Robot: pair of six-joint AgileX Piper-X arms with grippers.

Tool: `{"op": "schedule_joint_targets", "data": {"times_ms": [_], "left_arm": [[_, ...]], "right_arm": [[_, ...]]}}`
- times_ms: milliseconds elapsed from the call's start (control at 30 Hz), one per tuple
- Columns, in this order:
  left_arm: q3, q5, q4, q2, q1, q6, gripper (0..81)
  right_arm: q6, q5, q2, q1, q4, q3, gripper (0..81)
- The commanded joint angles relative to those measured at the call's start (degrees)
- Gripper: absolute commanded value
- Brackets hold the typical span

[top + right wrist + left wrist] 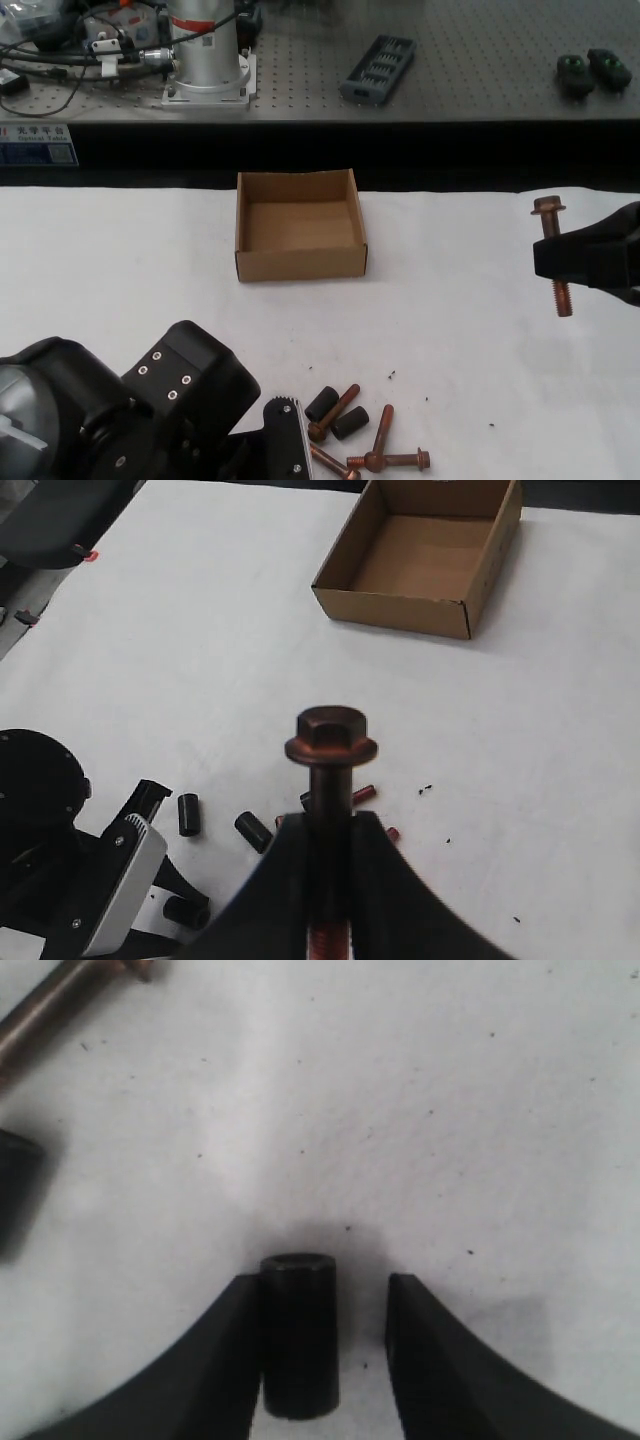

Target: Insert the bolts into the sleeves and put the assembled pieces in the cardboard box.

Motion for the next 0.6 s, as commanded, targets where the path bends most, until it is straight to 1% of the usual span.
{"op": "schedule_joint_targets", "data": {"times_ms": [0, 167, 233, 300, 433, 500, 567], "left_arm": [[0.0, -1.6, 2.3, 0.6, -0.2, 0.7, 29.5], [0.0, -1.9, 2.3, 0.6, -0.2, 0.7, 29.4], [0.0, -2.8, 2.3, 0.6, -0.2, 0.7, 28.1], [0.0, -3.6, 2.2, 0.6, -0.2, 0.4, 22.7], [0.0, -3.8, 1.5, 0.6, -0.2, -1.6, 6.4], [0.0, -1.4, 0.3, 0.6, -0.2, -7.0, 1.3], [0.0, 3.3, -2.7, 0.6, -0.1, -15.0, 0.4]], "right_arm": [[-0.4, -0.8, -0.5, -0.3, 0.0, 0.0, 4.3], [-0.4, -1.4, -0.5, -0.3, 0.0, 0.0, 4.3], [-0.4, -1.4, -0.5, -0.3, 0.0, 0.0, 4.3], [-0.4, -1.4, -0.5, -0.3, 0.0, 0.0, 4.3], [-0.4, -1.4, -0.5, -0.3, 0.0, 0.0, 4.3], [-0.4, -1.4, -0.5, -0.3, -0.2, 0.0, 4.3], [-0.4, -1.4, -0.5, -0.3, -0.9, 0.0, 4.3]]}}
